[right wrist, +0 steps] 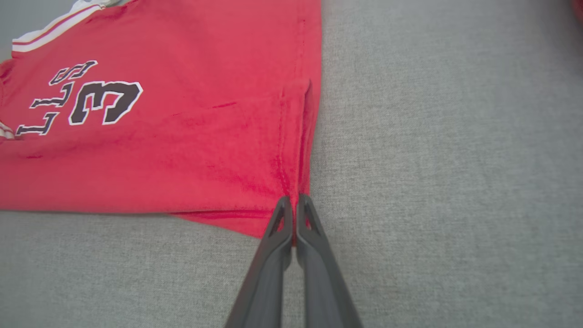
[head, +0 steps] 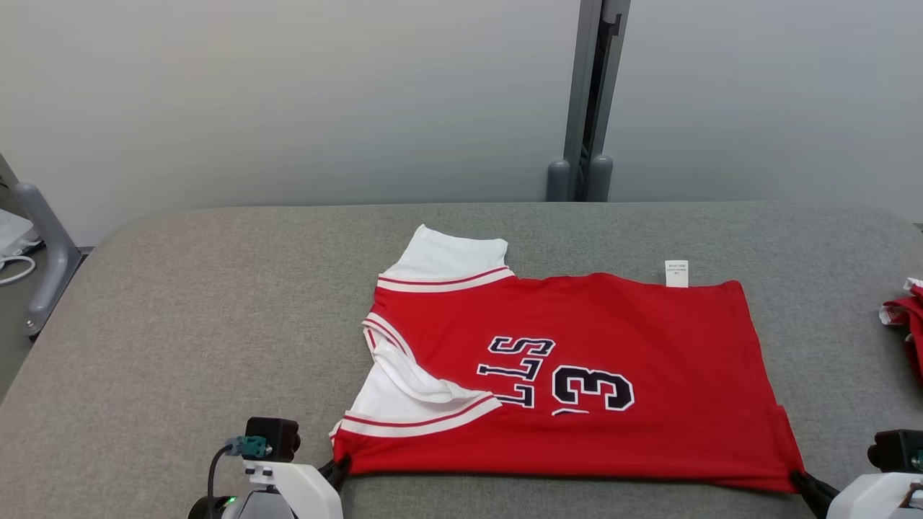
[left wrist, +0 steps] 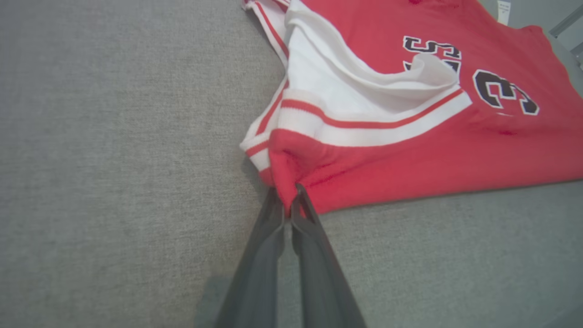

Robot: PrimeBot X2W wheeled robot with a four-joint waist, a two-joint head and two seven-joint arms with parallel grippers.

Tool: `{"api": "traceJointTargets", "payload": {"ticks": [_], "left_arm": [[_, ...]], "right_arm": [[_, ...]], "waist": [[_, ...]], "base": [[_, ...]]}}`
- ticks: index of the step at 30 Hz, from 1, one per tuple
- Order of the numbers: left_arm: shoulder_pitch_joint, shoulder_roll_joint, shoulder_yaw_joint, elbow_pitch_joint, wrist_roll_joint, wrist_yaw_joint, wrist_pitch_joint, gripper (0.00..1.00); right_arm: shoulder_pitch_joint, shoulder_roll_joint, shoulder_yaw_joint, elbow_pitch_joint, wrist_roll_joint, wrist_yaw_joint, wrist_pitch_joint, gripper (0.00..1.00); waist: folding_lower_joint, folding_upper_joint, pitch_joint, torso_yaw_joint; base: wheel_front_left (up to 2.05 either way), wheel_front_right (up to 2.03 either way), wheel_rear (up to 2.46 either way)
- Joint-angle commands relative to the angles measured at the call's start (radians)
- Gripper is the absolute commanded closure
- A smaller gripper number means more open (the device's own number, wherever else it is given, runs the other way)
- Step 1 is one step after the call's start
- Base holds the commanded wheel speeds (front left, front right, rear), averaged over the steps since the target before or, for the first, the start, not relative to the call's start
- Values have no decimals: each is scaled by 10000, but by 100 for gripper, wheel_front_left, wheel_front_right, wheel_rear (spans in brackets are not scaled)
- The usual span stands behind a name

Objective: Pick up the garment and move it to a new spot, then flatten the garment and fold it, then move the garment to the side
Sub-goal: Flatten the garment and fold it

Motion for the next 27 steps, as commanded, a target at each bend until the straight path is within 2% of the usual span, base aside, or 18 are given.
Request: {"api": "traceJointTargets", "payload": {"ticks": [1,8,12,22,27], "left_arm": [[166,209,-46,-127,95,-4,125,100],[615,934,-256,-1635,6,140,1065,100],[1004,1530,-353,-2837,-10,465,1623,100],[2134,3134,-345,-6269,-180,1764,2699,100],[2607,3614,-328,-7666,-249,2380,3025,100]], "right_arm": [[147,-221,75,-86,151,-7,135,100],[359,-980,412,-1185,1012,-5,849,100],[552,-1439,587,-1730,1439,-5,1303,100],[965,-2448,914,-2903,2062,-7,1923,100],[1064,-2735,986,-3234,2181,-7,1882,100]], "waist": [[0,-1,-30,4],[0,-1,-139,30],[0,-1,-204,57],[0,-1,-164,-6],[0,-1,-112,-33]], "base": [[0,0,0],[0,0,0],[0,0,0],[0,0,0],[0,0,0]]}}
